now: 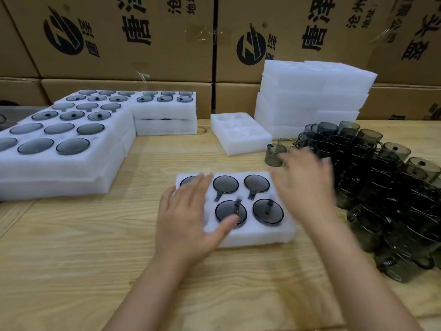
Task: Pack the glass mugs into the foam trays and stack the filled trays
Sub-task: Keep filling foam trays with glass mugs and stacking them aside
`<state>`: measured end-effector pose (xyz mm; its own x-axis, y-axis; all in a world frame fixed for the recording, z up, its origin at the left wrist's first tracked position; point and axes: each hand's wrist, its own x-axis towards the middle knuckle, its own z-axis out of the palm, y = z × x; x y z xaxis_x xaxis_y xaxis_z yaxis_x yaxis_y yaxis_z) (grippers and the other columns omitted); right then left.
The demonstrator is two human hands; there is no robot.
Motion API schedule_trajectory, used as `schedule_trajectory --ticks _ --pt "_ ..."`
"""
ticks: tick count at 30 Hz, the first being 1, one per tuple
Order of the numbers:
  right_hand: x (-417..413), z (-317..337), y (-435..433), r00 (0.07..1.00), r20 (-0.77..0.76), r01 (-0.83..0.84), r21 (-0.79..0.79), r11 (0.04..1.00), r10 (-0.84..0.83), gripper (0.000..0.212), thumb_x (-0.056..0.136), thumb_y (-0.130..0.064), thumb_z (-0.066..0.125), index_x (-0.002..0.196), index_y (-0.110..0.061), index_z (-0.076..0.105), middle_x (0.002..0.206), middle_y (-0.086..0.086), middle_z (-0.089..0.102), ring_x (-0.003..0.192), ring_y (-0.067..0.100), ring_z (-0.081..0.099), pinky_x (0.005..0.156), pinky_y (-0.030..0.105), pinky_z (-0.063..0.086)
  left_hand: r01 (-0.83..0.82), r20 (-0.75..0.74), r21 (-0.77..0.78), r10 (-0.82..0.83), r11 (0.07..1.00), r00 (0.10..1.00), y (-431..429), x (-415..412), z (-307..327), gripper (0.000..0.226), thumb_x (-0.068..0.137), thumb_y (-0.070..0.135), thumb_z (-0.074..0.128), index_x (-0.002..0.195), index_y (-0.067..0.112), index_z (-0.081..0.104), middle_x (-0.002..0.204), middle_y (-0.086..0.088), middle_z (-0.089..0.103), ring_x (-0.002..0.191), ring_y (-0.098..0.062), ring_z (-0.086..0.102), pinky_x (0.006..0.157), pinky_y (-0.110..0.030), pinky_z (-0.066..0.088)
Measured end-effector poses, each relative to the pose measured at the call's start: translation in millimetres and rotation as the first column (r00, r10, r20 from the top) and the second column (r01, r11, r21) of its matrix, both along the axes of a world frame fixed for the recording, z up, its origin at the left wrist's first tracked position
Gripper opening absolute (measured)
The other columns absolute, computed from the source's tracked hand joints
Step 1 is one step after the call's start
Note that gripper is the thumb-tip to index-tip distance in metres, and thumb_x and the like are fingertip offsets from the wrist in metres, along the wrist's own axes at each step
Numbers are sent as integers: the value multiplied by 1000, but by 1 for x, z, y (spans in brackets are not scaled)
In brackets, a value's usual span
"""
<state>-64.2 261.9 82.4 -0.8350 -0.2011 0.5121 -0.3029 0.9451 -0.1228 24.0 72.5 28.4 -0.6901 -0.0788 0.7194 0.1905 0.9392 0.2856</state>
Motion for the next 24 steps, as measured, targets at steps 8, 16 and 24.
schedule_trajectory --ticks 8,16,24 --pt "-23 17 121 681 328 607 248 755 -655 69 83 -62 51 126 -8 48 141 24 33 133 46 21 104 60 29 294 -282 876 -90 381 955 -37 -12 5 33 89 43 45 113 23 53 114 1 63 102 -12 60 86 -26 46" --pt "-46 9 132 688 365 533 331 779 -627 40 90 -39 56 123 -16 58 123 20 55 119 40 46 103 56 34 205 -212 906 21 -371 977 -70 -23 -14 33 100 40 40 120 15 46 121 -16 59 109 -31 61 91 -40 48" --pt "-18 17 92 933 139 342 -69 937 -331 28 85 -30 65 109 -15 68 127 22 49 118 41 42 105 52 30 181 -183 981 -24 -71 983 -61 -29 -17 19 99 17 44 117 15 49 99 -8 64 91 -22 61 76 -29 48"
